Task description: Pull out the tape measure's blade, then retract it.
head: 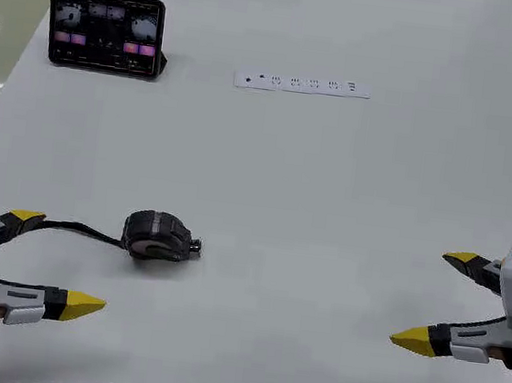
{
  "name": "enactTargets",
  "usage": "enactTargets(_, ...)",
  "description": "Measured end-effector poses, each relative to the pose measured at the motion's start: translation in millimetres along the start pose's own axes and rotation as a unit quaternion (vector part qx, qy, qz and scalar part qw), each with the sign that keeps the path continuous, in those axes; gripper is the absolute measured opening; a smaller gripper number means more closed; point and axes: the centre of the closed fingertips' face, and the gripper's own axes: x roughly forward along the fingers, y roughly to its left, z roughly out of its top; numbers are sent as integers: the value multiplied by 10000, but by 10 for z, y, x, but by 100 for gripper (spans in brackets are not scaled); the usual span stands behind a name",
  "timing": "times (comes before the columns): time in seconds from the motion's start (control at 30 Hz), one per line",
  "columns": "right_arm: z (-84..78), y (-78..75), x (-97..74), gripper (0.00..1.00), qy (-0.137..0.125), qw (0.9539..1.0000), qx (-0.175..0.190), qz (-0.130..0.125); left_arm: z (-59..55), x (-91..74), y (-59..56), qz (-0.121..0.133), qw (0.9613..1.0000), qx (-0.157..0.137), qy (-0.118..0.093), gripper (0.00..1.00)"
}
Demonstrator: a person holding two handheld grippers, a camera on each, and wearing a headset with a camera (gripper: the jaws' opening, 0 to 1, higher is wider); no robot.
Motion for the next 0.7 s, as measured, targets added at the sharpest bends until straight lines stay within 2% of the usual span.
enactTargets(0.13, 12, -10, -8, 99, -39, 10000, -40, -28, 12, -4, 35, 20, 10000, 32, -23, 99)
enactTargets(0.17, 68, -51, -13, 99, -192, 9995, -243, -117, 15, -6, 35, 24, 10000, 28, -24, 99)
enactTargets(0.2, 90, -51, -24, 99, -266, 9993, -247, -132, 20, -7, 39, 33, 10000, 51, -26, 99)
enactTargets(0.27, 84, -80, -23, 99, -185, 9996, -173, -134, 31, 1, 46, -7, 10000, 52, -33, 99)
enactTargets(0.4, 94, -131, -32, 99, -190, 9994, -208, -175, 32, 13, 32, -75, 9999, 81, 5, 99)
enactTargets(0.5, 80, -160, -30, 99, -136, 9993, -277, -191, 46, 39, 71, -30, 9997, 254, 4, 99)
enactTargets(0.57, 67, -168, -22, 99, -111, 9994, -287, -165, 29, 59, 82, -87, 9997, 196, 92, 99)
enactTargets(0.7, 37, -174, 5, 99, -94, 9992, -377, -77, 58, 82, 94, -108, 9996, 243, 132, 95)
